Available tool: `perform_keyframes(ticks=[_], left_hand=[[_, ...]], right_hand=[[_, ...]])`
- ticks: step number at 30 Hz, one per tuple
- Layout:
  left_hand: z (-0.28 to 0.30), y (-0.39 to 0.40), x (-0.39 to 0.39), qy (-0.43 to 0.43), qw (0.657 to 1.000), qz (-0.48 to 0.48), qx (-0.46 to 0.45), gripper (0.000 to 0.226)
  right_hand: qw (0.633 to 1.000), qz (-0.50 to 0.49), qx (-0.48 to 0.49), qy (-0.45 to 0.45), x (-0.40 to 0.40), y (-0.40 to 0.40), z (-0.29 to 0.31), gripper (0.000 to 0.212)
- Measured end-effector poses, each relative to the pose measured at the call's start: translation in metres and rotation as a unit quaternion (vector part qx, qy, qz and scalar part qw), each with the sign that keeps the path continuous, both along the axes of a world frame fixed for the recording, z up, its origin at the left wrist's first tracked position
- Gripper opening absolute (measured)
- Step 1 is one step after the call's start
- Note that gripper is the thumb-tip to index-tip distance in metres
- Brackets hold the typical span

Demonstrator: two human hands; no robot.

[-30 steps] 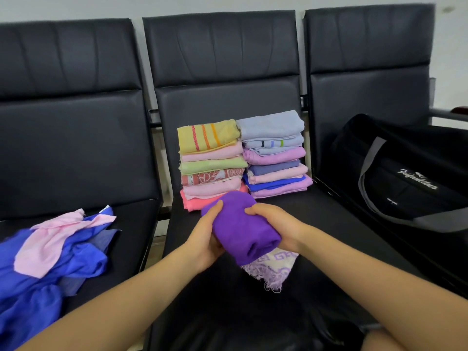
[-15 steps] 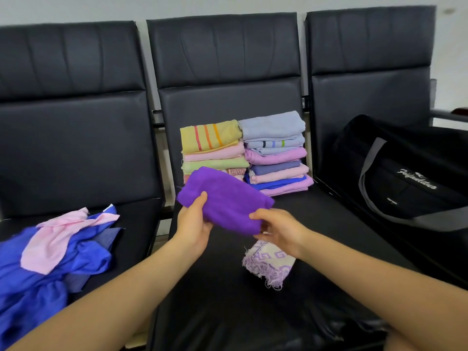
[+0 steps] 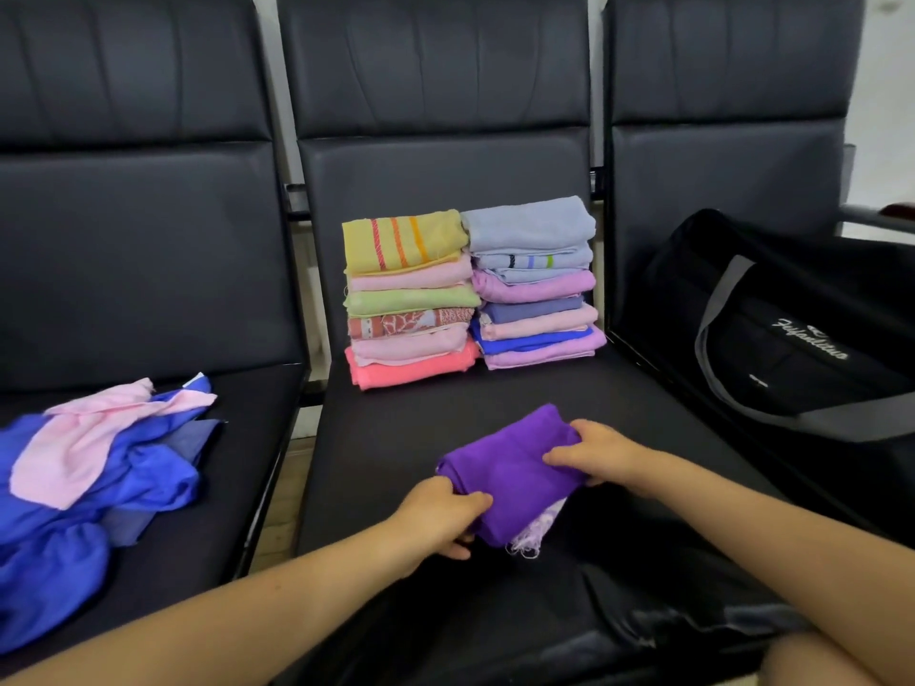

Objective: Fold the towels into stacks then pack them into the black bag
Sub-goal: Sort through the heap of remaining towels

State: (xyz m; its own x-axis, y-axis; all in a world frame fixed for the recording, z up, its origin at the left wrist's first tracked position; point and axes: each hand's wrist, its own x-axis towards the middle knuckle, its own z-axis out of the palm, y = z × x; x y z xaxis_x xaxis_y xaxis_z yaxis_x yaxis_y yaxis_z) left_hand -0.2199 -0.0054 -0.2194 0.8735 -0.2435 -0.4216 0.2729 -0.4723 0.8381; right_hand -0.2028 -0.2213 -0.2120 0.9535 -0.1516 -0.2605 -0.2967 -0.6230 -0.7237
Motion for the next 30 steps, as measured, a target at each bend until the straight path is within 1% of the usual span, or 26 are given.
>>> perform_keyframes(ticks=[1,3,5,7,9,11,13,14,15,16,17,18,19,20,21,23,25,28,30], left_hand=[[-0.001,0.000,0.002,-0.006,1.000,0.007,-0.003,0.026],[0.002,0.002,0.007,0.016,0.998,0.032,-0.047,0.027],[0.007,0.009,0.013,0.046,0.991,0.058,-0.112,0.028],[0.013,0.019,0.026,0.035,0.981,0.100,-0.165,0.030],[0.017,0.031,0.046,-0.029,0.971,0.153,-0.182,0.036],[0.025,0.043,0.064,-0.118,0.962,0.195,-0.151,0.042],[0.031,0.060,0.076,-0.194,0.953,0.205,-0.111,0.047],[0.033,0.068,0.080,-0.219,0.951,0.201,-0.086,0.049],[0.032,0.075,0.085,-0.234,0.953,0.188,-0.049,0.048],[0.028,0.081,0.091,-0.239,0.956,0.170,0.005,0.043],[0.022,0.087,0.097,-0.238,0.958,0.149,0.063,0.036],[0.018,0.091,0.101,-0.235,0.957,0.135,0.106,0.031],[0.014,0.093,0.105,-0.235,0.955,0.129,0.128,0.029],[0.013,0.093,0.107,-0.235,0.954,0.128,0.135,0.028],[0.012,0.093,0.108,-0.241,0.952,0.132,0.137,0.027],[0.013,0.092,0.110,-0.253,0.947,0.144,0.138,0.025],[0.014,0.094,0.110,-0.260,0.943,0.156,0.137,0.021],[0.011,0.107,0.106,-0.294,0.931,0.161,0.141,0.022],[0.010,0.119,0.099,-0.335,0.919,0.150,0.140,0.024]], right_hand=[[0.997,0.007,0.060,0.042,-0.002,0.003,0.000,0.030],[0.984,0.013,0.147,0.099,-0.003,0.007,0.002,0.033],[0.972,0.002,0.208,0.110,0.002,0.013,0.000,0.026],[0.961,-0.029,0.264,0.080,0.013,0.026,0.002,0.026],[0.940,-0.059,0.334,0.027,0.030,0.044,0.006,0.029],[0.918,-0.080,0.387,-0.020,0.048,0.065,0.011,0.037],[0.908,-0.096,0.406,-0.044,0.069,0.089,0.016,0.045],[0.906,-0.106,0.406,-0.051,0.079,0.099,0.016,0.046],[0.908,-0.117,0.398,-0.057,0.089,0.107,0.014,0.044],[0.922,-0.126,0.362,-0.063,0.098,0.114,0.010,0.042],[0.948,-0.130,0.281,-0.070,0.104,0.117,0.006,0.041],[0.973,-0.123,0.181,-0.073,0.108,0.118,0.004,0.042],[0.986,-0.117,0.089,-0.075,0.108,0.118,0.003,0.046],[0.990,-0.112,0.026,-0.077,0.109,0.115,0.002,0.054],[0.990,-0.111,-0.008,-0.086,0.106,0.113,0.003,0.063],[0.982,-0.123,-0.044,-0.135,0.100,0.109,0.005,0.074],[0.970,-0.134,-0.077,-0.187,0.093,0.104,0.011,0.076],[0.953,-0.127,-0.093,-0.261,0.078,0.102,0.016,0.064],[0.948,-0.088,-0.088,-0.294,0.063,0.114,0.015,0.051]])
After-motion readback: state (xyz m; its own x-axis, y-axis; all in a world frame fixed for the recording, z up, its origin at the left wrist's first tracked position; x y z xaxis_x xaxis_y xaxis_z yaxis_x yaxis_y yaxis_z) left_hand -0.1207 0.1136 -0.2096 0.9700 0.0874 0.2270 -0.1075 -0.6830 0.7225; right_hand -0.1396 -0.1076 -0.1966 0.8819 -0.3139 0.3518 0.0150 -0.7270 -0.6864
